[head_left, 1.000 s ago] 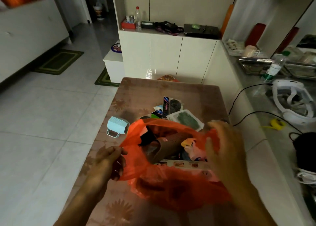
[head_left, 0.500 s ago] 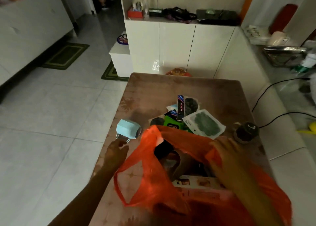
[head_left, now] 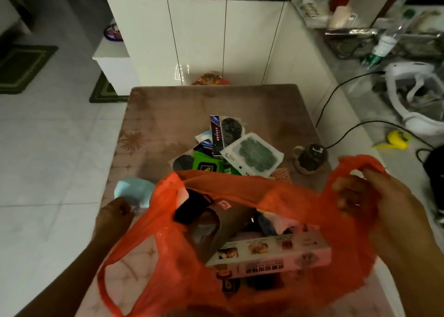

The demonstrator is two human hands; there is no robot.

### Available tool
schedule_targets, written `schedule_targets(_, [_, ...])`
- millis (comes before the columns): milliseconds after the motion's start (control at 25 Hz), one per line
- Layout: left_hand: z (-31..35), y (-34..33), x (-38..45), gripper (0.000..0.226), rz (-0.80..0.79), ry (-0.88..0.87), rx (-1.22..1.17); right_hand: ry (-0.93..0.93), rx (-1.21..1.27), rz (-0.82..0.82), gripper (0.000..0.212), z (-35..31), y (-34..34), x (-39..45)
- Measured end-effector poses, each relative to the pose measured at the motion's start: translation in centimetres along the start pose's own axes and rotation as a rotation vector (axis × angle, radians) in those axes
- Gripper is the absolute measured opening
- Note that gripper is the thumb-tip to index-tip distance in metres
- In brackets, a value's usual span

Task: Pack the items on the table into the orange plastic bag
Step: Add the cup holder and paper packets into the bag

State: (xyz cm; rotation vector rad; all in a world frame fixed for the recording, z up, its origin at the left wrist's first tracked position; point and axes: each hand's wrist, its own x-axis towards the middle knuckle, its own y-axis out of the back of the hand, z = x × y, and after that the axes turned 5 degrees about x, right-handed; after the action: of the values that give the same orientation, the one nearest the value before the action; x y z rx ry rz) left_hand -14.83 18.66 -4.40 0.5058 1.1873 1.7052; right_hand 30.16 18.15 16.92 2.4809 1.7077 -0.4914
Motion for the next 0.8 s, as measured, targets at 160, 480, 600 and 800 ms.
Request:
schedule_targets(160, [-1.0, 3.3, -2.5, 0.013, 0.094, 0.012, -0.022, 0.015, 0.179, -0.175, 0.030, -1.6, 0.2, 0.1])
schedule_targets(480, [13.7, 17.4, -17.0, 0.009, 0.321, -0.211, -0.707, 0.141, 0.222, -0.284, 0.039, -3.2, 2.1, -1.2])
schedule_targets(600, [19.3, 13.3, -20.8, 0.012, 0.052, -0.361, -0.720, 0.142, 0.180, -0.267, 0.037, -3.4, 2.7, -1.7])
schedule_targets(800, [20.5, 1.1, -19.3, 0.010, -0.142, -0.514, -0.184, 0.167, 0.138, -0.307, 0.036, -3.4, 4.3, -2.6])
